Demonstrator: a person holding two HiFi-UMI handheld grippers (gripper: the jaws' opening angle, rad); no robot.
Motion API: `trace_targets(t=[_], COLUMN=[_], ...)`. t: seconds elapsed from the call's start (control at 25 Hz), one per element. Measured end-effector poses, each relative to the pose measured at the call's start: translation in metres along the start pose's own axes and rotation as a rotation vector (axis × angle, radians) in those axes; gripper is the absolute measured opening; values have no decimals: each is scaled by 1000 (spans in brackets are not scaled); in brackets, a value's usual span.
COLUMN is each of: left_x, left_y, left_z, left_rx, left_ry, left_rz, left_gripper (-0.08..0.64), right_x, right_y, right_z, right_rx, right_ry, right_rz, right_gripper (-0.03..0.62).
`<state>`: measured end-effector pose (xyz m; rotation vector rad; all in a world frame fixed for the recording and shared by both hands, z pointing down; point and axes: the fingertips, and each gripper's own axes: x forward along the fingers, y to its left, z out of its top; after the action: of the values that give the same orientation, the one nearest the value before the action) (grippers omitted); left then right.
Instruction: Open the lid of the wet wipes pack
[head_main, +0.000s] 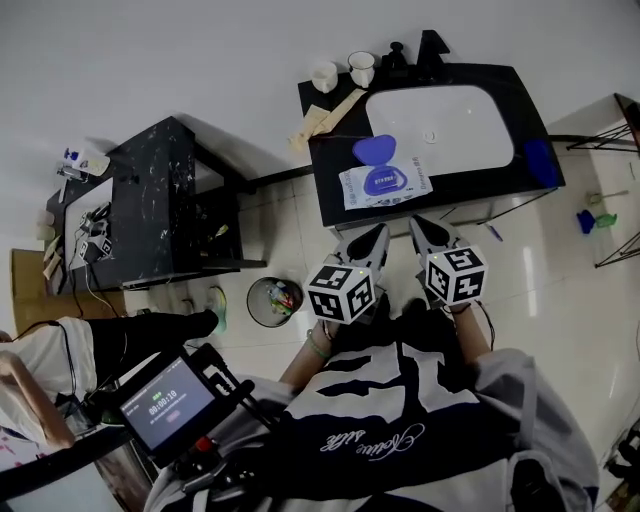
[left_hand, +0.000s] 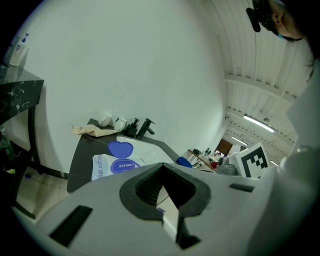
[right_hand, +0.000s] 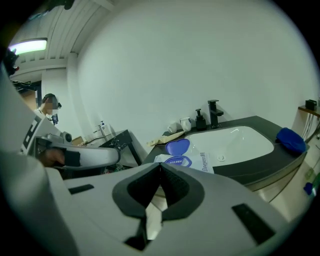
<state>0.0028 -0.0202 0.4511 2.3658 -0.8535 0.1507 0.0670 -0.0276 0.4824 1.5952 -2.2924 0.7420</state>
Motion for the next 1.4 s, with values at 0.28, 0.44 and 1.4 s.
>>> trace_targets(t=[0.28,0.44,1.4], left_x=[-2,-16,-91], left_y=[-17,-43,-169], left_z=[2,-13,-116], left_rx=[-16,-47,-8], left_ry=[-16,-53,-71], left_rz=[35,75,146], left_gripper=[-2,-2,-2], right_x=[-21,-58,-205], right_y=[7,8,50], right_z=[4,-9,-96], right_rx=[-15,-10,4], right_ry=[-14,-21,-71], right_rz=[64,101,213], right_gripper=[-2,-2,-2])
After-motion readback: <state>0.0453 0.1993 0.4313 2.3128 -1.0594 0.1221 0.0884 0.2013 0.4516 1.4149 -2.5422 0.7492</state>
